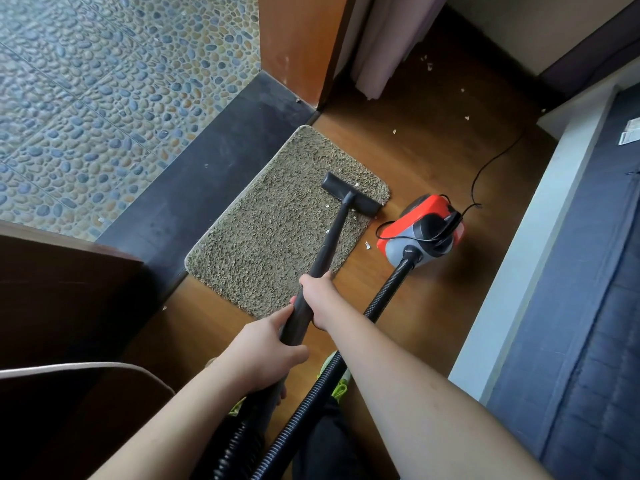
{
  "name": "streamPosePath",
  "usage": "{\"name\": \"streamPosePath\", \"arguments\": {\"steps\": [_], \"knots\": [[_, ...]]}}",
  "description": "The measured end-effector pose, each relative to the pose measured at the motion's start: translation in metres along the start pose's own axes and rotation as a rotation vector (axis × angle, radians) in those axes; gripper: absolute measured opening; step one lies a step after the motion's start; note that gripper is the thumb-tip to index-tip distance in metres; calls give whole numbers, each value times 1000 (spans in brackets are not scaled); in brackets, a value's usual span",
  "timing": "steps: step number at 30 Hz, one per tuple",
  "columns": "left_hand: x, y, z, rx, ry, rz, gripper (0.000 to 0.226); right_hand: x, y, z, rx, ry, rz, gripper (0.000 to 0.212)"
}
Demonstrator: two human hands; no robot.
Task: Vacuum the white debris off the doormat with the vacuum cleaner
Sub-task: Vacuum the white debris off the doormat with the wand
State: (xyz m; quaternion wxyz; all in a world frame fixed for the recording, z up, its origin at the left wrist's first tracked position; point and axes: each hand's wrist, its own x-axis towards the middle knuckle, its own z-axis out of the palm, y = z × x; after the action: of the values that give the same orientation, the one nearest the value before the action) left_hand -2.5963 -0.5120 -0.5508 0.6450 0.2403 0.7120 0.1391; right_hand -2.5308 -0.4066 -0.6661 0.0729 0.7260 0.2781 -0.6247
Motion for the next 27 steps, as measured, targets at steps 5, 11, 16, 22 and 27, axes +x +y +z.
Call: {"name": "streamPosePath", "arguments": {"steps": [5, 11, 16, 22, 27], "knots": [[-3, -9, -1, 45, 36, 10, 80, -5, 6, 7, -16, 14, 4, 72], [-6, -22, 1, 78, 40, 21, 81, -6, 14, 9, -10, 27, -14, 72], [-9, -30, 1, 99, 53, 36, 81, -14, 19, 9, 15, -2, 13, 72], [-10, -34, 1, 115, 62, 34, 82, -21, 23, 19, 17, 6, 23, 71], [-12, -39, 0, 102, 55, 22, 83, -22, 26, 17, 18, 1, 27, 69]]}}
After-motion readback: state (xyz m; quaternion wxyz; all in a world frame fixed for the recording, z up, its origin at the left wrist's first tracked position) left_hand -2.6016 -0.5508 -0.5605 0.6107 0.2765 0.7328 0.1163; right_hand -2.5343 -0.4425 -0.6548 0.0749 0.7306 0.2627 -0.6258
